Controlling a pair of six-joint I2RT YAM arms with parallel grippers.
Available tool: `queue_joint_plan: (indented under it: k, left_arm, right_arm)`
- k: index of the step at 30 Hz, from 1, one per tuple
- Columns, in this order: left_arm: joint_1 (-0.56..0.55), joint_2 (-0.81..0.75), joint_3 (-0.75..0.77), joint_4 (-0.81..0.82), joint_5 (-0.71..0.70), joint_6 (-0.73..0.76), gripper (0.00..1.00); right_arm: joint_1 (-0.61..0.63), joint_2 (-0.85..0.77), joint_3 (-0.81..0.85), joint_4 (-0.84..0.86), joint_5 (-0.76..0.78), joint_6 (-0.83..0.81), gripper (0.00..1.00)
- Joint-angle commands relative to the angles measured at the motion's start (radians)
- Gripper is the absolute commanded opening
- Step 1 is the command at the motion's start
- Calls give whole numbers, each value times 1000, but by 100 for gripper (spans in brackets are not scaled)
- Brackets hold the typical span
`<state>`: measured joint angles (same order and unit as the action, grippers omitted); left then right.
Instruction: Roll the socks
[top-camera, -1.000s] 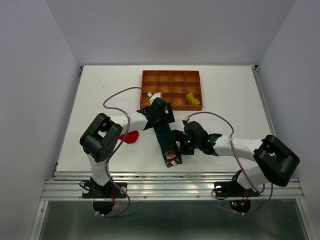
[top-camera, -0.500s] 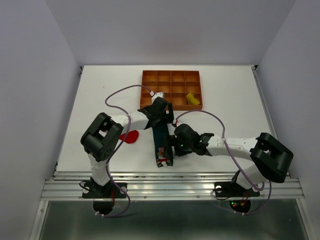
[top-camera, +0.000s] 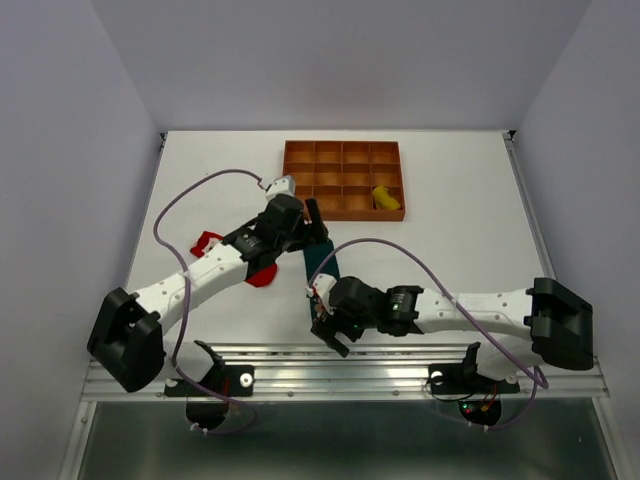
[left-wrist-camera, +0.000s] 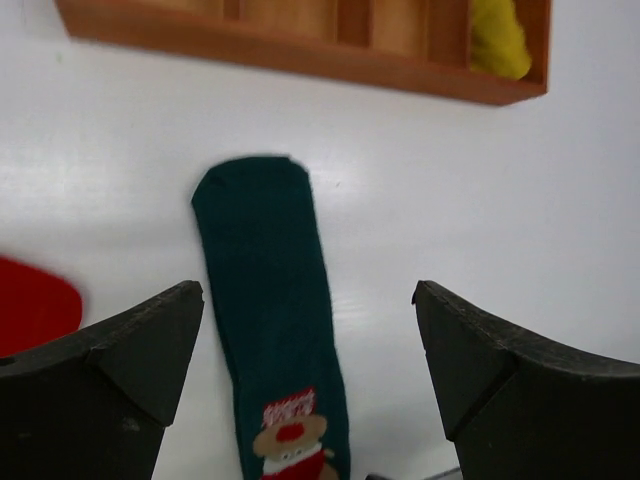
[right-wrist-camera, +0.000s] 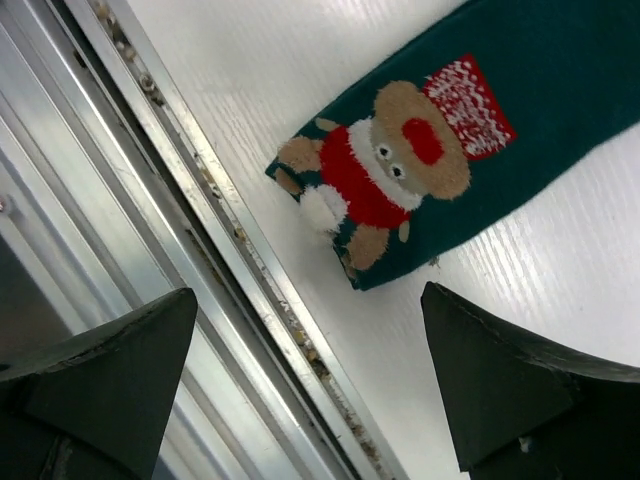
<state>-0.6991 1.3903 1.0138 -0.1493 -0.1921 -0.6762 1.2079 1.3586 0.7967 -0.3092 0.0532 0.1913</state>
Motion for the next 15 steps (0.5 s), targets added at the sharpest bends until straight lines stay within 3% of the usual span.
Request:
queue_joint_plan:
  k: [1, 7, 15]
  left_arm:
    - [-5, -112, -173, -90, 51, -83, 99]
    - [-10, -123, -270, -78, 98, -115, 98]
    - [-14, -85, -294, 23, 181, -91, 84]
  right_arm:
    - [38, 65, 81, -70, 102, -179, 100]
    - [38, 126, 91, -51, 174, -282, 97]
    - [38, 169, 70, 12, 136, -325, 84]
